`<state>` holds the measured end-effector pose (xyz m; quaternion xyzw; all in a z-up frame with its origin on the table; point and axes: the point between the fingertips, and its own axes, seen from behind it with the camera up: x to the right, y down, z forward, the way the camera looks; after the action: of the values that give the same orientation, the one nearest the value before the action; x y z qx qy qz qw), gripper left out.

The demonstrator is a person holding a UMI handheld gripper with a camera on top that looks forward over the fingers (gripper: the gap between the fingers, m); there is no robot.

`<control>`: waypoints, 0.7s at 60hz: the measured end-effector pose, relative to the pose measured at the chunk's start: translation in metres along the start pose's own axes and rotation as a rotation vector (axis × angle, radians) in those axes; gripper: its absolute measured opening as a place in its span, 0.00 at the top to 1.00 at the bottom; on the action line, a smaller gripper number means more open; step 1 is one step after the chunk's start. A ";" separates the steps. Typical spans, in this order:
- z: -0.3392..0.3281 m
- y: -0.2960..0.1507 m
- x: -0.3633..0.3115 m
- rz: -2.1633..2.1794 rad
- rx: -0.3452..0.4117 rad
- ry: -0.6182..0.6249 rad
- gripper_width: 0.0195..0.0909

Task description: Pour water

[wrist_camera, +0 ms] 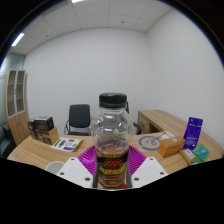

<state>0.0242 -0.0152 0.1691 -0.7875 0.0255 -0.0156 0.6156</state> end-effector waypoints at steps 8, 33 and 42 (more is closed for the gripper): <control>0.008 0.050 0.014 -0.019 -0.058 0.004 0.75; 0.001 0.089 0.015 0.000 -0.117 0.009 0.18; -0.028 0.075 0.018 0.004 -0.147 0.047 0.06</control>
<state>0.0389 -0.0617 0.1030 -0.8300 0.0427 -0.0312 0.5553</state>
